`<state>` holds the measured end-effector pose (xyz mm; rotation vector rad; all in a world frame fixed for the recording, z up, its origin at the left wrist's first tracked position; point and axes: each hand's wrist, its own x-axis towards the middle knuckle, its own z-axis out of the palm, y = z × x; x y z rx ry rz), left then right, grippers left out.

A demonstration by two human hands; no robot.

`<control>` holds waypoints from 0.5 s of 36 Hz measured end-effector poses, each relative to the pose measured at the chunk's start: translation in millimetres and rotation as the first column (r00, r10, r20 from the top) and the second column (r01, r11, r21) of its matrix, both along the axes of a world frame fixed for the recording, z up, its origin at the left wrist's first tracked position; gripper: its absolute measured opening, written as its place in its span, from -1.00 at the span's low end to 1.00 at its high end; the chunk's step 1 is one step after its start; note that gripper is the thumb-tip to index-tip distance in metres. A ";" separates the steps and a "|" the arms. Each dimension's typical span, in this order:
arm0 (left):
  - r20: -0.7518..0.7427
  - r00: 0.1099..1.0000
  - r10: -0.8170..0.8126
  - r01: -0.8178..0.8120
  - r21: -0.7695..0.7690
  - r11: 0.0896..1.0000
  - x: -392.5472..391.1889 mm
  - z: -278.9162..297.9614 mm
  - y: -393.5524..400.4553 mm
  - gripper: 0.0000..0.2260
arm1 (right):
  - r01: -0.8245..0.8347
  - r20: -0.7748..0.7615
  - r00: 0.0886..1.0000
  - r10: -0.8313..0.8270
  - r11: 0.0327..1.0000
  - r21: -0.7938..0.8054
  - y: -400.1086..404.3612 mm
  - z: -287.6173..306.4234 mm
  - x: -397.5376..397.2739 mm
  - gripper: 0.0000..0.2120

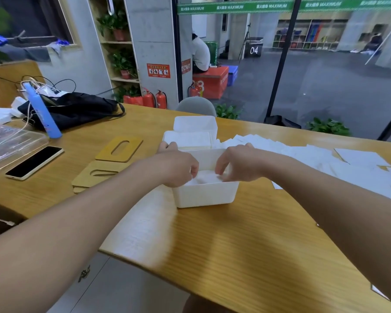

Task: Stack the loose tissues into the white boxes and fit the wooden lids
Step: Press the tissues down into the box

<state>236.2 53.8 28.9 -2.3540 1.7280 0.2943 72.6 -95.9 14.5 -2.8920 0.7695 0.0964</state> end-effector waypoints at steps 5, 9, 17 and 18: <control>0.222 0.970 -0.096 0.073 0.110 0.991 -6.2 18.7 -0.7 -0.67 | -0.017 -0.112 0.994 0.015 1.000 -0.015 3.5 7.0 6.0 -0.81; 0.219 0.966 -0.137 0.140 0.002 0.990 -4.0 22.8 -4.7 -0.75 | 0.009 -0.075 0.997 -0.007 1.000 0.028 2.1 5.0 5.3 -0.80; 0.193 0.973 -0.126 0.118 0.053 0.992 2.2 4.2 -5.9 -0.75 | 0.039 -0.083 0.996 -0.033 0.997 0.071 6.7 3.8 8.0 -0.80; 0.193 0.974 -0.121 0.115 0.044 0.992 3.7 3.6 -7.1 -0.74 | 0.035 -0.082 0.996 -0.030 0.997 0.064 7.3 3.9 8.3 -0.81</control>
